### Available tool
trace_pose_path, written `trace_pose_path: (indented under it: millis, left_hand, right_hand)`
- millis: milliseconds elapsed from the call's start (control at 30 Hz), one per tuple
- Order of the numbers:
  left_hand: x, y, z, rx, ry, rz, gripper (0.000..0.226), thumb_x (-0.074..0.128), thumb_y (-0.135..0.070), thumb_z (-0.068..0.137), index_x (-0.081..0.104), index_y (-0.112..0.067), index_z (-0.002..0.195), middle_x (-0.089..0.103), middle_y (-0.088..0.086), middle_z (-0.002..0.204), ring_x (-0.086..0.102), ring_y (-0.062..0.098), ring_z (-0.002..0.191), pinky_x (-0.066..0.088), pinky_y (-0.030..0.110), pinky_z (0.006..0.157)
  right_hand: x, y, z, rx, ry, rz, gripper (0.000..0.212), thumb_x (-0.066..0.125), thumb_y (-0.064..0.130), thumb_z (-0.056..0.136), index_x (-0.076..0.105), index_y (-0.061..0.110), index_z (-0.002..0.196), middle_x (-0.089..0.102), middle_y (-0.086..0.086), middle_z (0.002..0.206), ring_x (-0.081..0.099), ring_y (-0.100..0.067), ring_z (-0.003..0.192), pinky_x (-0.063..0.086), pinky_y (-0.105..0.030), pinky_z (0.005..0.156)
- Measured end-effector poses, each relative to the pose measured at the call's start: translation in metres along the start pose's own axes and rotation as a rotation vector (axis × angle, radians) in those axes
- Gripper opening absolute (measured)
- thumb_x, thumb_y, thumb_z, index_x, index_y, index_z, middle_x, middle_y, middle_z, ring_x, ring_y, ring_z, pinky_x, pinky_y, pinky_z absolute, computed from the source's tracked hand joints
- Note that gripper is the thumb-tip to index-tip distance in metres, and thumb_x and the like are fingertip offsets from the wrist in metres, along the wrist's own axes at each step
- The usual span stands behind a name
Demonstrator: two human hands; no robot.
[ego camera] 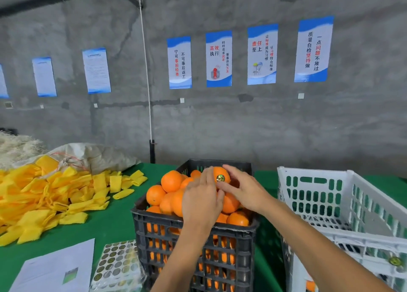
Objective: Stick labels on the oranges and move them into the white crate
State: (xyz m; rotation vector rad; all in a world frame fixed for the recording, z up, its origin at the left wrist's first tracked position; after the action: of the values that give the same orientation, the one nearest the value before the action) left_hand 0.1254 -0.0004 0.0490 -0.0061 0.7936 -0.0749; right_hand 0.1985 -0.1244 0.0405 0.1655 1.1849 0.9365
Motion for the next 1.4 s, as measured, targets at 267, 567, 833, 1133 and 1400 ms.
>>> trace_pose_path:
  millis: [267, 567, 833, 1133, 1400]
  left_hand:
    - [0.004, -0.003, 0.002, 0.111, 0.107, -0.008, 0.076, 0.05, -0.042, 0.091, 0.032, -0.012, 0.158, 0.059, 0.008, 0.142, 0.065, 0.027, 0.11, 0.051, 0.036, 0.09]
    - [0.018, -0.008, 0.004, 0.268, 0.33, 0.203, 0.048, 0.049, -0.03, 0.098, 0.051, -0.014, 0.143, 0.052, 0.015, 0.142, 0.048, 0.038, 0.132, 0.038, 0.047, 0.112]
    - [-0.053, -0.044, -0.055, 0.416, -0.123, -0.513, 0.042, 0.05, -0.026, 0.11, 0.054, -0.006, 0.147, 0.054, 0.017, 0.138, 0.054, 0.036, 0.121, 0.043, 0.047, 0.106]
    - [0.005, -0.077, -0.192, 0.389, -0.071, -0.736, 0.048, 0.038, -0.032, 0.113, 0.057, -0.001, 0.144, 0.055, 0.018, 0.137, 0.051, 0.029, 0.128, 0.042, 0.04, 0.113]
    - [0.1, -0.041, -0.261, 0.099, 0.304, -0.826, 0.04, 0.04, -0.027, 0.112, 0.049, -0.015, 0.149, 0.048, -0.005, 0.141, 0.045, 0.01, 0.133, 0.036, 0.027, 0.115]
  right_hand:
    - [-0.029, 0.007, -0.02, 0.087, -0.332, 0.039, 0.072, 0.076, 0.063, 0.078, 0.047, 0.037, 0.138, 0.059, 0.003, 0.132, 0.056, -0.022, 0.121, 0.049, -0.048, 0.102]
    - [-0.104, -0.079, -0.127, 0.501, -0.451, -0.62, 0.06, 0.068, 0.045, 0.095, 0.041, 0.017, 0.141, 0.053, -0.013, 0.131, 0.064, -0.037, 0.105, 0.056, -0.046, 0.084]
    - [-0.103, -0.062, -0.173, 0.255, -0.543, -0.557, 0.033, 0.049, 0.021, 0.106, 0.06, 0.008, 0.135, 0.067, -0.012, 0.128, 0.067, -0.03, 0.107, 0.054, -0.039, 0.089]
    - [0.021, -0.013, -0.246, -0.397, -0.323, -0.244, 0.026, 0.061, 0.01, 0.1, 0.071, 0.002, 0.122, 0.072, -0.008, 0.122, 0.068, -0.021, 0.111, 0.054, -0.036, 0.102]
    - [0.122, -0.093, -0.308, 0.111, 0.225, -0.059, 0.074, 0.047, 0.082, 0.087, 0.051, 0.039, 0.147, 0.048, 0.026, 0.149, 0.041, 0.012, 0.134, 0.032, -0.015, 0.115]
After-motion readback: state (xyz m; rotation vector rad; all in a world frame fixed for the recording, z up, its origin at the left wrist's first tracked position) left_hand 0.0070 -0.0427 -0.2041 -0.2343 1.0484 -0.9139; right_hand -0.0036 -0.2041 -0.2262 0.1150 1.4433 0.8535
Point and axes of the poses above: each hand's wrist, its own z-axis towards the middle knuckle, its own x-axis out of the palm, y = z × x, the point moved 8 cm from there along z, towards the middle knuckle
